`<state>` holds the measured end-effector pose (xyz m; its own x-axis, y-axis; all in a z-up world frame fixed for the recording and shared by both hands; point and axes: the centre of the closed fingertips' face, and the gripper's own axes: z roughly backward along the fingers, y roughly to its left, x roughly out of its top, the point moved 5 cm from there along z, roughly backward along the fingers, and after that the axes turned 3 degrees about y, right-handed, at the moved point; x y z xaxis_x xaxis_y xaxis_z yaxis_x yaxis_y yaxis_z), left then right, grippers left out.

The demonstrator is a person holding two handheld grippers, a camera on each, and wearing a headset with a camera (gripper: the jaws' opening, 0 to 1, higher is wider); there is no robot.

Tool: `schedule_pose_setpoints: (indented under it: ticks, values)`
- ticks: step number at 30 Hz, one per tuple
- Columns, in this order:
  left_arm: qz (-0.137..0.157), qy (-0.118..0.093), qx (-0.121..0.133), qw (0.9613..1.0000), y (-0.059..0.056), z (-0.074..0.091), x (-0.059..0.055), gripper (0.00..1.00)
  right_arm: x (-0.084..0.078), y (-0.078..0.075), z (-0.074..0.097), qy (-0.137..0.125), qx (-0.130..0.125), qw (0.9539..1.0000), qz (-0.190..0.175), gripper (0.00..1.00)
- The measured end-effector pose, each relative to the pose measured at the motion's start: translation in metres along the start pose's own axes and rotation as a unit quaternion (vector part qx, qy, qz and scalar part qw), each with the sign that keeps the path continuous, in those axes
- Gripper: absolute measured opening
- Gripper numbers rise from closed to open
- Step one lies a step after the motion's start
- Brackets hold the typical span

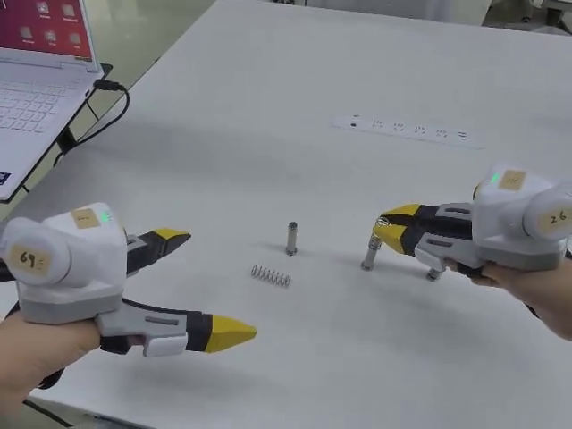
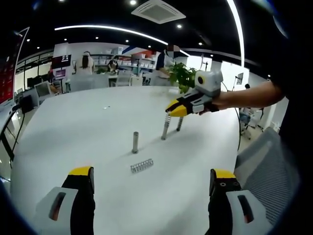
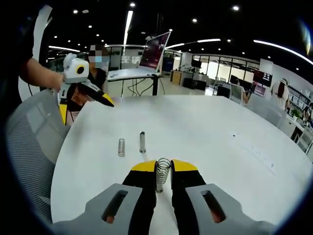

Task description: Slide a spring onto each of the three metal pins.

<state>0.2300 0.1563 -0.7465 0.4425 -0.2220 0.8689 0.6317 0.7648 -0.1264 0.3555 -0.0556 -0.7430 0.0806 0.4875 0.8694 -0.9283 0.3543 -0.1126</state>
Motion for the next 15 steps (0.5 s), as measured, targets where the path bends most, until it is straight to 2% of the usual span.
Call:
schedule_pose_setpoints:
  ticks: [15]
  values:
    - [0.003, 0.004, 0.005, 1.0000, 0.002, 0.003, -0.005, 0.95, -0.031, 0.001, -0.018, 0.044, 0.007, 0.9990, 0.002, 0.08]
